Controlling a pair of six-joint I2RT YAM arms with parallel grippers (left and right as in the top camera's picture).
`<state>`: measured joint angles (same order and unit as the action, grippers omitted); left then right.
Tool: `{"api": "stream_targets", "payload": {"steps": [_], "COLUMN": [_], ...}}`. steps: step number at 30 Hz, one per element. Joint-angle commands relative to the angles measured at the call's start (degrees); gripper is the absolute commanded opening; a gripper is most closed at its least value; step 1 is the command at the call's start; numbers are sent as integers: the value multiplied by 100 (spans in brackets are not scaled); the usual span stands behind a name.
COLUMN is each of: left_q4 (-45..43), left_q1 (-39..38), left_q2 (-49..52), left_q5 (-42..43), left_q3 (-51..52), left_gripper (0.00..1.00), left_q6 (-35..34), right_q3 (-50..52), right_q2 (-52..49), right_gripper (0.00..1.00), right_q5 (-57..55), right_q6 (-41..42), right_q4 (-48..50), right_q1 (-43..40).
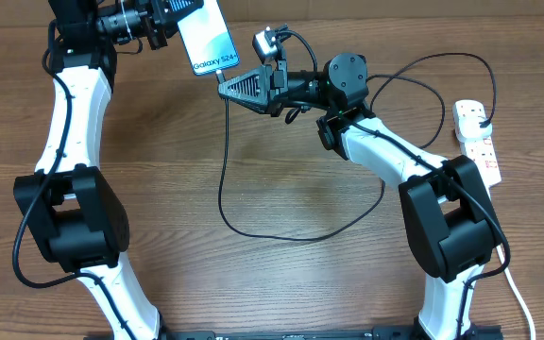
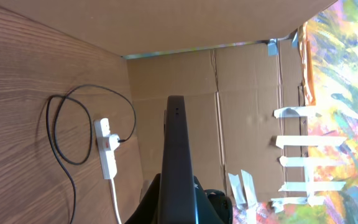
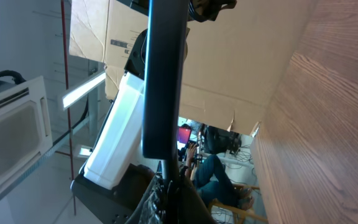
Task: Plug charger to phone and switch on socket
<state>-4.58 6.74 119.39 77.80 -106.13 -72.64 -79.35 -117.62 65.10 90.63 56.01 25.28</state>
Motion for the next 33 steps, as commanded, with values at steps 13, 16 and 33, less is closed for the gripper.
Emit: {"api": "stream_targets", "payload": {"steps": [13, 16, 33], "left_q4": [-39, -42, -42], "left_q1": [-168, -199, -227], "left_q2": [-2, -2, -2], "left_q5": [531, 632, 1056], "left_q3": [-42, -42, -42], "left_gripper": [4, 4, 4], "left_q6": [192, 195, 479], "right_q3": [-101, -101, -101], "right_q2": [-37, -37, -37], "right_gripper": [4, 4, 4], "right_q5": [-577, -623, -767], "right_q6": [114, 109, 114], "right_q4": [-17, -17, -118], "right_q1": [-28, -28, -28]}}
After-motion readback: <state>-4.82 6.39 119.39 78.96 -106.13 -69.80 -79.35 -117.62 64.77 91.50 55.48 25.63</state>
